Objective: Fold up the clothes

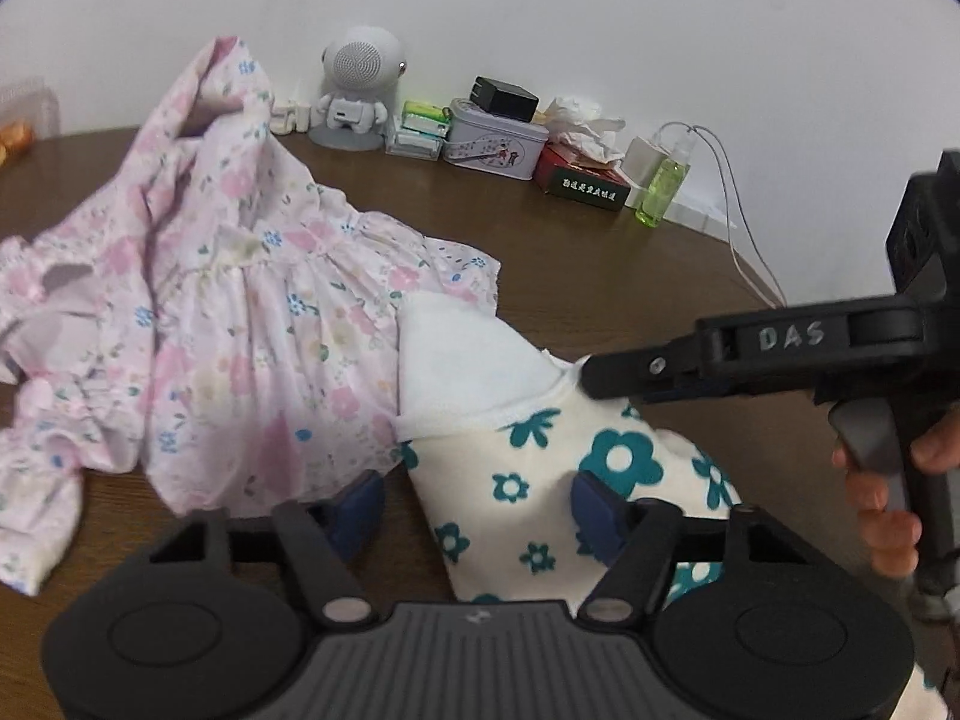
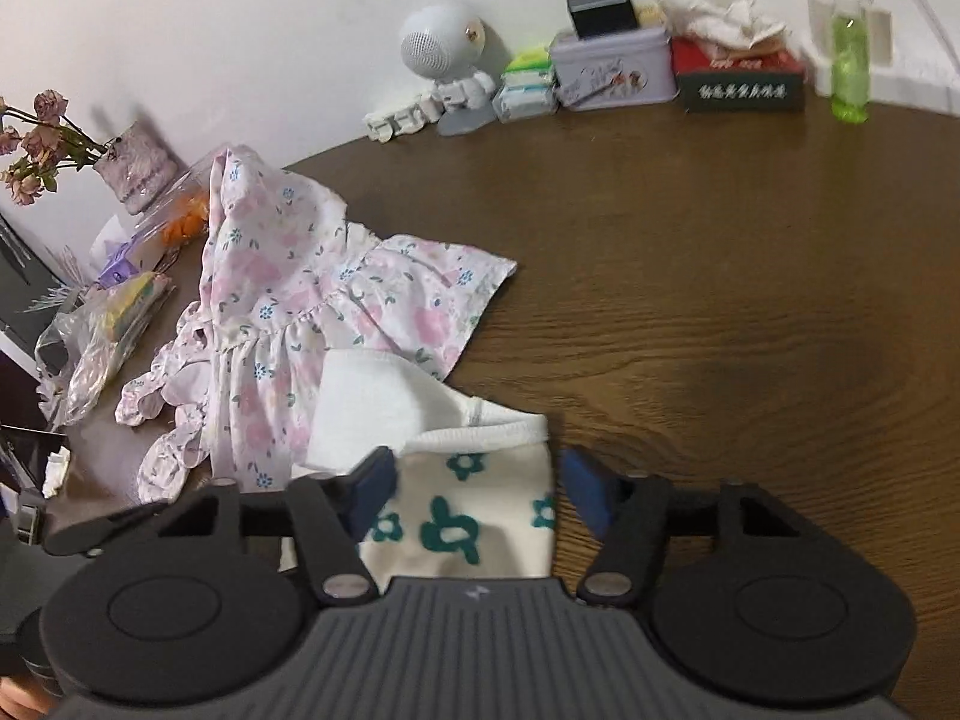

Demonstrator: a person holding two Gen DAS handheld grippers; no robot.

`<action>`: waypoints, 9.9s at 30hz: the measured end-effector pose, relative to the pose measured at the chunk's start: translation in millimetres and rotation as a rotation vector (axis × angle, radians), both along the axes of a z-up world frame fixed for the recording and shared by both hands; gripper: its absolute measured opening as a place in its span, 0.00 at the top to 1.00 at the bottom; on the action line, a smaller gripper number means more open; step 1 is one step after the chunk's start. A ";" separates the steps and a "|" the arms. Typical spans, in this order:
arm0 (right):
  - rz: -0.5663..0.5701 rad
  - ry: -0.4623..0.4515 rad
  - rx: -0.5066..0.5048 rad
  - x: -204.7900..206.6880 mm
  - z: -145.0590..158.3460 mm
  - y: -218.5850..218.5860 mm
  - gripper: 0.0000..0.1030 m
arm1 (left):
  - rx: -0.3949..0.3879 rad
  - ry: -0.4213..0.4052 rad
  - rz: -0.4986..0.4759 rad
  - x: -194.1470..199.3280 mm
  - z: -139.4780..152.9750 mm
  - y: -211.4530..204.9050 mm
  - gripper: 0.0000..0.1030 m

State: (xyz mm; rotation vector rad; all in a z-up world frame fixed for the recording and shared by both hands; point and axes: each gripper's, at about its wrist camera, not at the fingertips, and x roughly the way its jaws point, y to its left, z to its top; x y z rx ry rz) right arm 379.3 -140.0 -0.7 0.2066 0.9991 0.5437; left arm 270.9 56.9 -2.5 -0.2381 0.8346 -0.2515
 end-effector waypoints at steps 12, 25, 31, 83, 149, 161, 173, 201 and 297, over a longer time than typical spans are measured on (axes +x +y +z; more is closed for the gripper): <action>-0.051 -0.317 0.117 -42.9 114.4 -33.4 0.99 | -0.025 -0.381 0.006 16.1 116.0 -26.1 0.99; -0.028 -0.997 0.030 -209.3 323.9 -96.9 0.99 | 0.448 -1.075 -0.226 -170.4 287.1 -121.2 0.98; 0.114 -0.697 -0.124 -265.8 175.5 -105.7 0.99 | 0.434 -0.678 -0.375 -229.9 124.9 -126.3 0.98; 0.018 -0.472 -0.424 -323.6 15.2 -92.6 0.61 | 0.184 -0.301 -0.525 -176.4 32.1 -114.5 0.98; -0.310 -0.391 -0.180 -336.4 -0.2 -137.8 0.93 | 0.583 -0.482 -0.444 -244.8 18.4 -132.4 0.98; -0.134 -0.242 0.002 -338.9 41.6 -206.9 0.45 | 0.319 -0.409 -0.602 -248.9 71.4 -87.0 0.24; -0.074 -0.010 0.026 -252.1 6.5 -200.7 0.73 | 0.332 0.043 -0.562 -132.6 37.3 -153.7 0.96; -0.296 -0.628 0.597 -255.2 361.2 -183.2 0.97 | -0.150 -0.808 0.273 -209.2 388.8 -24.6 0.98; 0.076 -0.226 -0.345 -190.9 -2.8 -119.8 0.87 | 0.585 -0.077 -0.173 -118.4 15.0 -24.5 0.88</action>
